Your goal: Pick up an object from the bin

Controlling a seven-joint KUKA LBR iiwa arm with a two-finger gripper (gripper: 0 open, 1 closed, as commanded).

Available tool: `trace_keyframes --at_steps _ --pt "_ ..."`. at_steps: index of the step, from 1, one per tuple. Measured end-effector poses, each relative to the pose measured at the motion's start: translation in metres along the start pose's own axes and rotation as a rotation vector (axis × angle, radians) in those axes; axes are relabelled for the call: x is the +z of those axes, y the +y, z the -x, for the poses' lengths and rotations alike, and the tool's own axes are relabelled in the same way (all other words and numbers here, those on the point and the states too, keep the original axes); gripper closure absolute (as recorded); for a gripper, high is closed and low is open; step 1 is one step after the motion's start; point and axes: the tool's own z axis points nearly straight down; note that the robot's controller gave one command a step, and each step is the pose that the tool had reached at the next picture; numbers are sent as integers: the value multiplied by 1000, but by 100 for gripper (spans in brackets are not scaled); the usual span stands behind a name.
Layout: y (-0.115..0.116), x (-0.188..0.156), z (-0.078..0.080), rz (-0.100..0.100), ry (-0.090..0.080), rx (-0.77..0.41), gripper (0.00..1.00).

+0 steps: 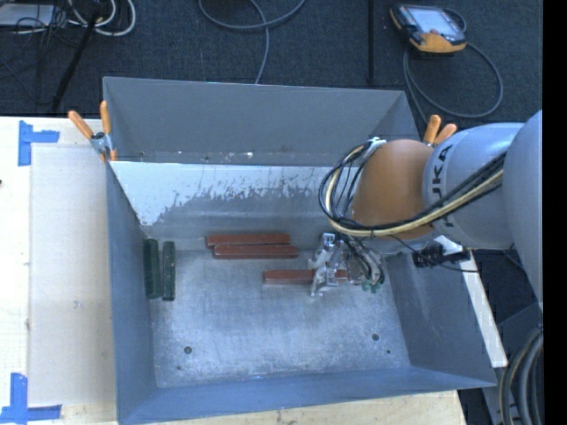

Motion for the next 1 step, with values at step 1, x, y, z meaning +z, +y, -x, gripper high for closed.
trace_keyframes --at_steps 1 --pt "1 -5 -2 -1 1 4 100"
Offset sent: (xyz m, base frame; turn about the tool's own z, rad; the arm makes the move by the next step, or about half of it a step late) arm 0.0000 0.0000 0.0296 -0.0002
